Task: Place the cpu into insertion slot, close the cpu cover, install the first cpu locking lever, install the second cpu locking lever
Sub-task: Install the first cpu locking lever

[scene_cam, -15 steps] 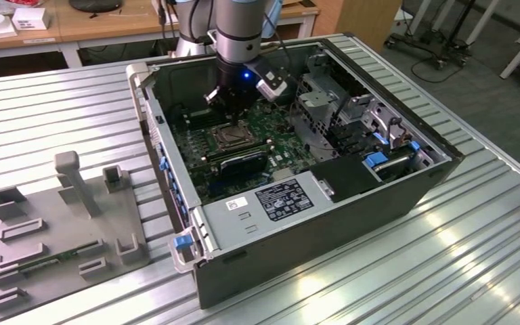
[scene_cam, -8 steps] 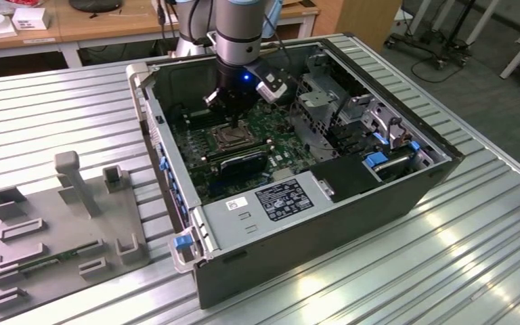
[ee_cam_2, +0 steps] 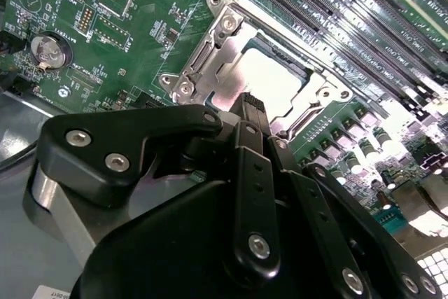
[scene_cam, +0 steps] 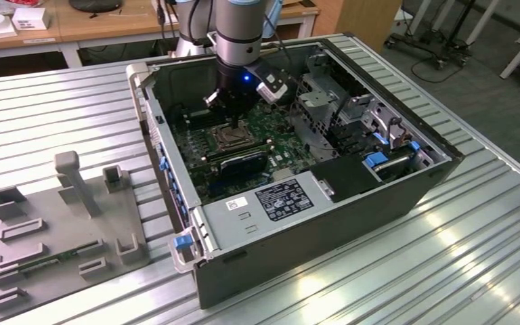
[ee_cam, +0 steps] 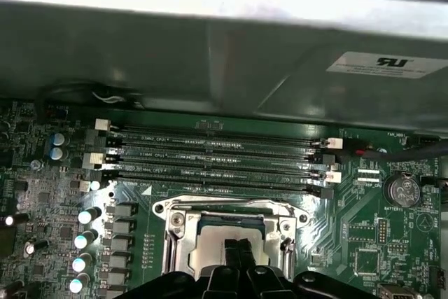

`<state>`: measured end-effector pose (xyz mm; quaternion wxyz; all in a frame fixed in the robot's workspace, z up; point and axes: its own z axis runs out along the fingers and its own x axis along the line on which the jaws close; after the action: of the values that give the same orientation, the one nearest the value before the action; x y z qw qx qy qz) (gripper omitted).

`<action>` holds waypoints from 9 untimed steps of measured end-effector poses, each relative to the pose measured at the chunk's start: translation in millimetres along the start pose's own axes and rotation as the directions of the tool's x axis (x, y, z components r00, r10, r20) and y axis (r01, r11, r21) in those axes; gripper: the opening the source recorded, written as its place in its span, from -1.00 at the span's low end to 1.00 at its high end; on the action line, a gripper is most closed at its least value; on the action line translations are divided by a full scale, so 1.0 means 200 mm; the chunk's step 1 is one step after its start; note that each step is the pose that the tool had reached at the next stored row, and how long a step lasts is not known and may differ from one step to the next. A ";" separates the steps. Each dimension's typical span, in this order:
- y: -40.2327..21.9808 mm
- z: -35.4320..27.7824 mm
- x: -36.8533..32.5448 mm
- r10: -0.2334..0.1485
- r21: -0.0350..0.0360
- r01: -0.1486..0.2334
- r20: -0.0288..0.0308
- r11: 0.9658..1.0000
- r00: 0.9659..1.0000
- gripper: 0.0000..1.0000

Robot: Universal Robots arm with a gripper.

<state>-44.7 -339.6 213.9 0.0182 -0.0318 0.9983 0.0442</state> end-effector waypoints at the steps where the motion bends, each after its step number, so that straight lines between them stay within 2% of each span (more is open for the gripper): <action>1: -0.001 -0.004 0.000 0.000 0.000 0.000 0.000 1.000 1.000 -0.80; 6: 0.000 -0.046 -0.001 0.000 0.000 0.000 0.000 1.000 1.000 -0.80; 9: 0.000 -0.051 -0.001 0.000 0.000 0.000 0.000 1.000 1.000 -0.80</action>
<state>-45.0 -340.5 224.1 0.0184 -0.0318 0.9983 0.0444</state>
